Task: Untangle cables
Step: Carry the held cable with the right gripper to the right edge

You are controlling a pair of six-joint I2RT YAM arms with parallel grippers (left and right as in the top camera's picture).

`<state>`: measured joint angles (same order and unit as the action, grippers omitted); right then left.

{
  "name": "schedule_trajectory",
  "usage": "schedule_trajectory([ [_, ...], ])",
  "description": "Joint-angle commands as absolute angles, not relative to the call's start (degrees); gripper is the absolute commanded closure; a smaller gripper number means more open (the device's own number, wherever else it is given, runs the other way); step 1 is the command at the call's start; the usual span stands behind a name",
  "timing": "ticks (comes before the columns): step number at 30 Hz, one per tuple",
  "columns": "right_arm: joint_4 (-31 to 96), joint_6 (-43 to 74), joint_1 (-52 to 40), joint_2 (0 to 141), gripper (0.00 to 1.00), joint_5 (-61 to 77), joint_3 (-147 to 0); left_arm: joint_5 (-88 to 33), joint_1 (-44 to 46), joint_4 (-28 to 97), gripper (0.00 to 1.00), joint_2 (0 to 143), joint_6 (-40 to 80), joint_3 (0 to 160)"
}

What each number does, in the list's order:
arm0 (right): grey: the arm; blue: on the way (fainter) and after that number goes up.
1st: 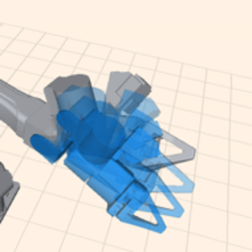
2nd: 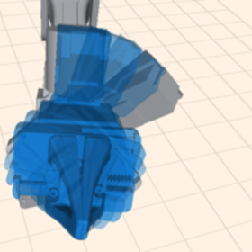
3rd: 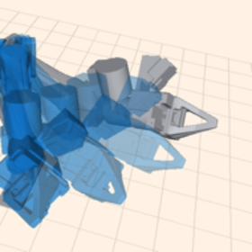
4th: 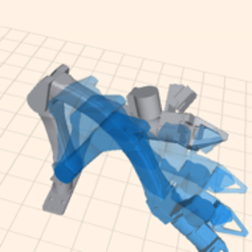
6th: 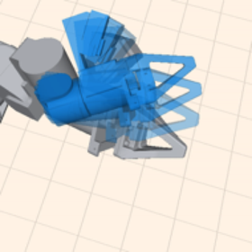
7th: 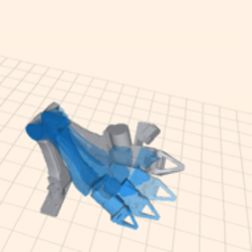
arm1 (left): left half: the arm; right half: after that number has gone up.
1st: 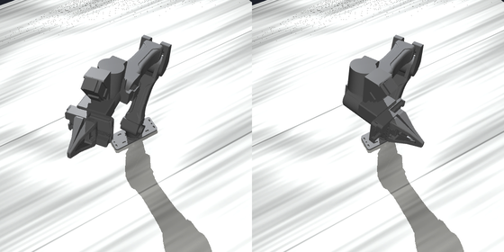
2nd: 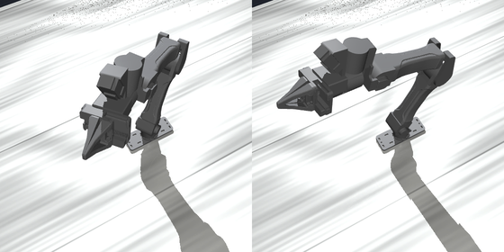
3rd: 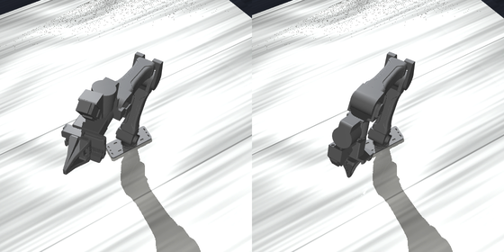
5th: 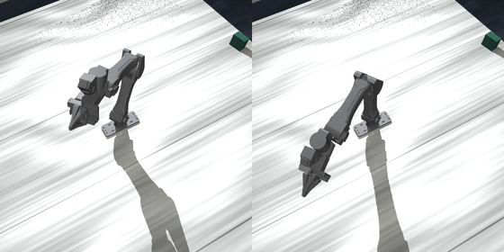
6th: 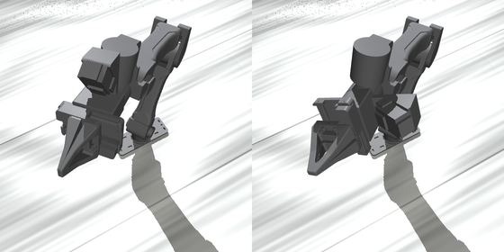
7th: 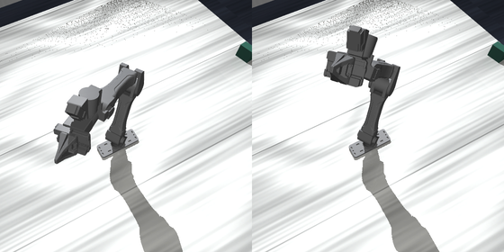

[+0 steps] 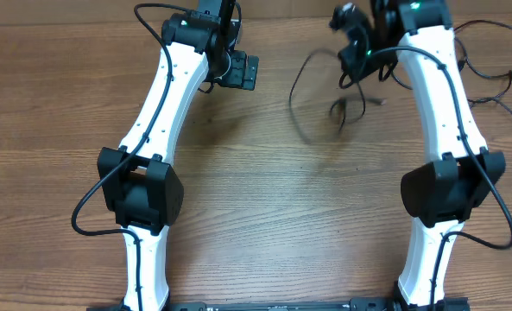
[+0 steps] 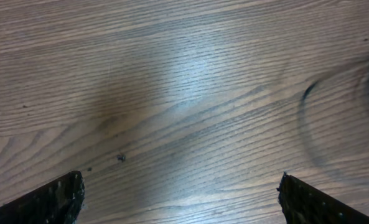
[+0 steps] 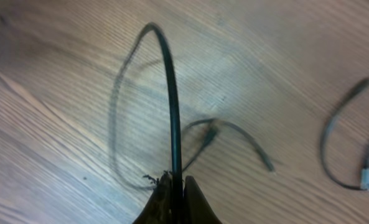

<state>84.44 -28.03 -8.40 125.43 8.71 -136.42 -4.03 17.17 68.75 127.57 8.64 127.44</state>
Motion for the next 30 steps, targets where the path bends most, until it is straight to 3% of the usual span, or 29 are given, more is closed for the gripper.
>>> schedule_trajectory([
  [1, 87.39, -24.34, -8.62, 122.54, 0.96, 8.80, -145.99, -4.05, 17.37, 68.73, 0.00, 127.83, 8.82, 127.66],
  [11, 93.97, -16.91, -8.62, 119.85, 0.96, 8.75, -166.06, -4.05, 17.37, 68.75, 0.00, 127.83, 8.82, 127.66],
  [14, 93.97, -13.65, -8.62, 118.58, 0.96, 7.22, -167.02, -4.05, 17.37, 68.73, 0.00, 127.83, 8.82, 127.66],
  [21, 96.55, 5.43, -8.60, 118.06, 0.96, -11.77, -167.00, -4.05, 17.37, 68.75, 0.00, 127.83, 8.82, 127.66],
  [27, 97.06, 6.07, -8.60, 117.78, 0.96, -4.36, -167.00, -4.05, 17.37, 68.75, 0.00, 127.83, 8.82, 127.66],
  [30, 97.03, 12.43, -8.01, 117.36, 0.96, -11.55, -167.00, -4.05, 17.37, 68.75, 0.00, 127.83, 8.82, 127.66],
])
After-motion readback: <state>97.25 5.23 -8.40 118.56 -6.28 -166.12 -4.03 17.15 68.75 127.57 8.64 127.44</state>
